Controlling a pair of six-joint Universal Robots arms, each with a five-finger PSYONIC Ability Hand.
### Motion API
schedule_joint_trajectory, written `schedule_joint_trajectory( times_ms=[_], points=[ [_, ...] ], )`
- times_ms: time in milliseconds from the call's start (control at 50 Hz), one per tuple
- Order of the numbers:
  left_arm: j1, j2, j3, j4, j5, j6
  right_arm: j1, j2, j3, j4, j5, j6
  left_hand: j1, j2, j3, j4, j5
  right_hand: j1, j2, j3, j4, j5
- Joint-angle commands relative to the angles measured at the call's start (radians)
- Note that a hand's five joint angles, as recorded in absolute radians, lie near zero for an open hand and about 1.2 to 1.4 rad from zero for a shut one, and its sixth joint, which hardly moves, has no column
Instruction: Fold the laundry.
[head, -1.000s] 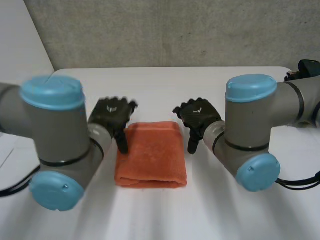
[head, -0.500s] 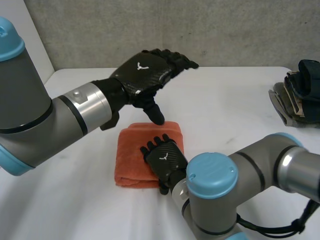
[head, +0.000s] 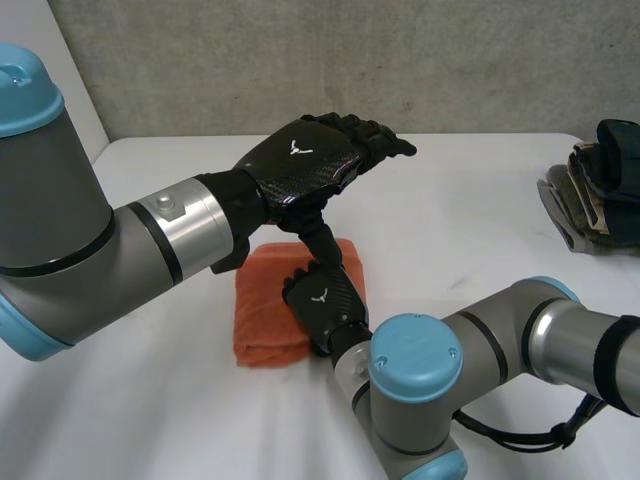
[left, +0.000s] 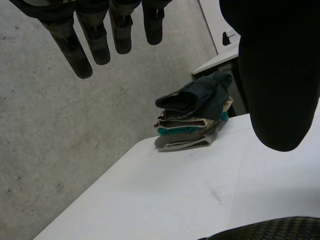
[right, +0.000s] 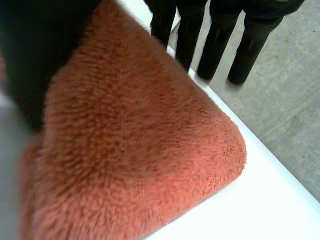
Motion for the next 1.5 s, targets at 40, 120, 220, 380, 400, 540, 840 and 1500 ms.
schedule_joint_trajectory(
  times_ms=[40,120,220,380,400,540,840,1500],
  points=[
    [0.002,0.0,0.002,0.001,0.0,-0.001,-0.025,0.006,-0.068,-0.017,-0.002,0.001,0.007,-0.038,-0.042,-0.032,-0.049,0.768,0.761,0.767,0.77,0.79],
    [0.005,0.008,0.01,0.004,-0.001,-0.001,-0.098,-0.046,-0.108,-0.025,-0.011,0.0,0.007,-0.038,-0.042,-0.032,-0.049,0.768,0.761,0.767,0.77,0.79],
    [0.008,0.026,0.034,0.004,-0.008,-0.001,-0.197,-0.116,-0.192,-0.019,-0.017,-0.003,0.007,-0.038,-0.042,-0.032,-0.049,0.768,0.761,0.767,0.77,0.79],
    [0.013,0.077,0.069,0.007,-0.011,-0.051,-0.453,-0.21,-0.301,-0.043,-0.126,0.006,0.007,-0.038,-0.042,-0.032,-0.049,0.768,0.761,0.767,0.77,0.79],
    [0.013,0.08,0.071,0.008,-0.011,-0.061,-0.523,-0.225,-0.309,-0.056,-0.15,0.01,0.007,-0.038,-0.042,-0.032,-0.049,0.768,0.761,0.767,0.77,0.79],
    [0.011,0.089,0.06,0.008,-0.009,-0.081,-0.813,-0.236,-0.353,-0.122,-0.271,0.036,0.007,-0.038,-0.042,-0.032,-0.049,0.768,0.761,0.767,0.77,0.79],
    [0.011,0.077,-0.012,0.011,-0.008,-0.081,-1.257,0.199,-0.519,-0.129,-0.834,0.204,0.007,-0.038,-0.042,-0.032,-0.049,0.768,0.761,0.767,0.77,0.79],
    [-0.047,0.094,-0.033,0.034,-0.009,-0.084,-1.432,-0.248,-0.317,0.295,-0.654,0.215,0.007,-0.038,-0.042,-0.032,-0.049,-0.454,-0.461,-0.455,-0.451,-0.431]
  ],
)
